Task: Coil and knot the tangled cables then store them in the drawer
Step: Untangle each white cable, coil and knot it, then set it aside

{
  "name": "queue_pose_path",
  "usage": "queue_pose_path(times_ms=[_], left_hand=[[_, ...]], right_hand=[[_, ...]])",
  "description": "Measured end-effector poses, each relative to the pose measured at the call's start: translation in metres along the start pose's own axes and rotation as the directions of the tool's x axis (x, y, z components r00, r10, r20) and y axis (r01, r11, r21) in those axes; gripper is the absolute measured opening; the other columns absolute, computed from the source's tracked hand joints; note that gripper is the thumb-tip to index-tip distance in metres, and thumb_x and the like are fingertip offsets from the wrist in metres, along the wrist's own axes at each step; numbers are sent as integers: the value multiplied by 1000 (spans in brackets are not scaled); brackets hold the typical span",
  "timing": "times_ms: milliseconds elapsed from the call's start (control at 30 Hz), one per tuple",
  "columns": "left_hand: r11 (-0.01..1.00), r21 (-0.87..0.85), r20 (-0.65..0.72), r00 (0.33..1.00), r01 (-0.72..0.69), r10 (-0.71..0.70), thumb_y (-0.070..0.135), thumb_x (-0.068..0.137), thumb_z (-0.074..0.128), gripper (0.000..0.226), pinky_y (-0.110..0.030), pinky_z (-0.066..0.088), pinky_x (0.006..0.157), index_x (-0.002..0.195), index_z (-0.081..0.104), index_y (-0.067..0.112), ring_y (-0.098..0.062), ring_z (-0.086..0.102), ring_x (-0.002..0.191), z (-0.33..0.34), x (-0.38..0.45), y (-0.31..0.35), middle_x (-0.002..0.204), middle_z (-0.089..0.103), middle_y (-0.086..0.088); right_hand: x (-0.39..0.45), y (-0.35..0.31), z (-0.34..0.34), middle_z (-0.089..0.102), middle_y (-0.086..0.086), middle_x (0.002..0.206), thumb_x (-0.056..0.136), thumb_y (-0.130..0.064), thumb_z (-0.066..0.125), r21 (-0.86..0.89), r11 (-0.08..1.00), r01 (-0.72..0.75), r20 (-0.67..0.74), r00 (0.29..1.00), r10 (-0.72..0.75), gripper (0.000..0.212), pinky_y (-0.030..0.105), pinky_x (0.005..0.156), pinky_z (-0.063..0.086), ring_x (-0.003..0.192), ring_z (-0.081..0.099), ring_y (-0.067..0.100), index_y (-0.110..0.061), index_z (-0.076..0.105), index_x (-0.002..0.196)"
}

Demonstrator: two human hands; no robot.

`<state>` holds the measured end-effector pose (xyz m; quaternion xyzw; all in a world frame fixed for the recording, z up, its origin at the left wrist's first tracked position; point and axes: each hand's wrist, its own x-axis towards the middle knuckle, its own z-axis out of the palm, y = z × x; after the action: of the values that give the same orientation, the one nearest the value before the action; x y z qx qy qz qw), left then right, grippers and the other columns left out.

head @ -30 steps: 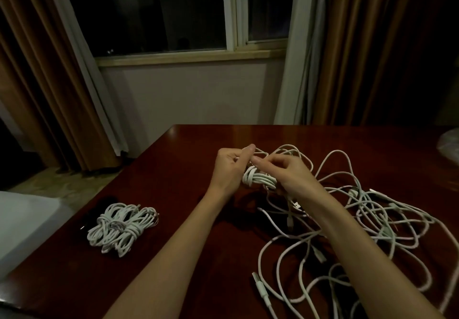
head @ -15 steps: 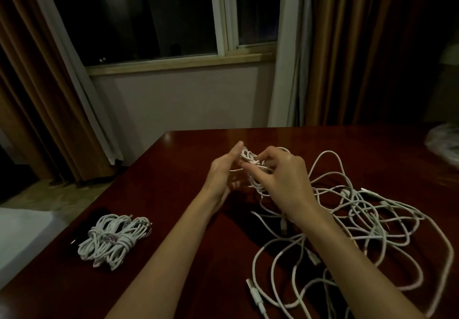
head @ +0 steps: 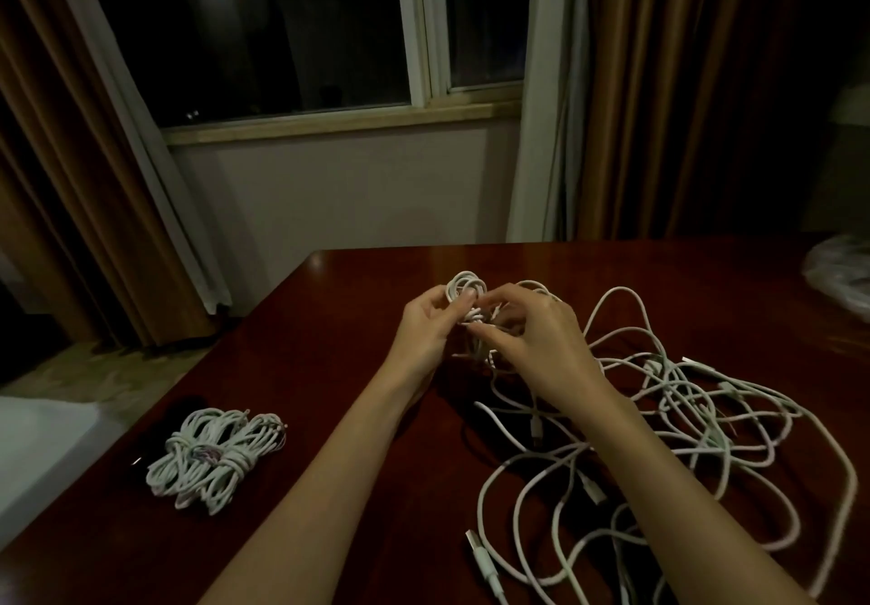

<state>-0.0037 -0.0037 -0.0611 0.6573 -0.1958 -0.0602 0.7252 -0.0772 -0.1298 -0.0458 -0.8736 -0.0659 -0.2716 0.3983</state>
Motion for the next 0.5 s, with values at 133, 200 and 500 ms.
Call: queue_pose_path(times_ms=[133,200,500], left_hand=[[997,-71,14,1000,24,-23,19,95,58,29,-32,57,70,112,62,-3,-24,71,84,-3,0,0,97,74,-12],[996,-90,15,1000,28,-26,18,94,58,30,-30,56,68,114,59,-5,-22,72,83,-4,0,-1,97,74,-12],[993,-116,97,995,6,5,25,89,62,26,-42,51,78,107,67,8,-31,65,88,-2,0,-3,95,70,-13]], right_hand=[[2,0,-7,69,-13,76,82,-23,75,184,977,-105,-56,992,117,7,10,56,48,68,65,-5,-20,69,81],[3,-1,-10,73,-5,73,82,-18,76,360,917,-170,-51,978,201,7,14,57,49,68,68,2,-16,71,78],[6,0,-10,68,15,104,88,-5,63,813,454,-365,173,895,411,8,22,78,54,93,69,17,-7,69,93]])
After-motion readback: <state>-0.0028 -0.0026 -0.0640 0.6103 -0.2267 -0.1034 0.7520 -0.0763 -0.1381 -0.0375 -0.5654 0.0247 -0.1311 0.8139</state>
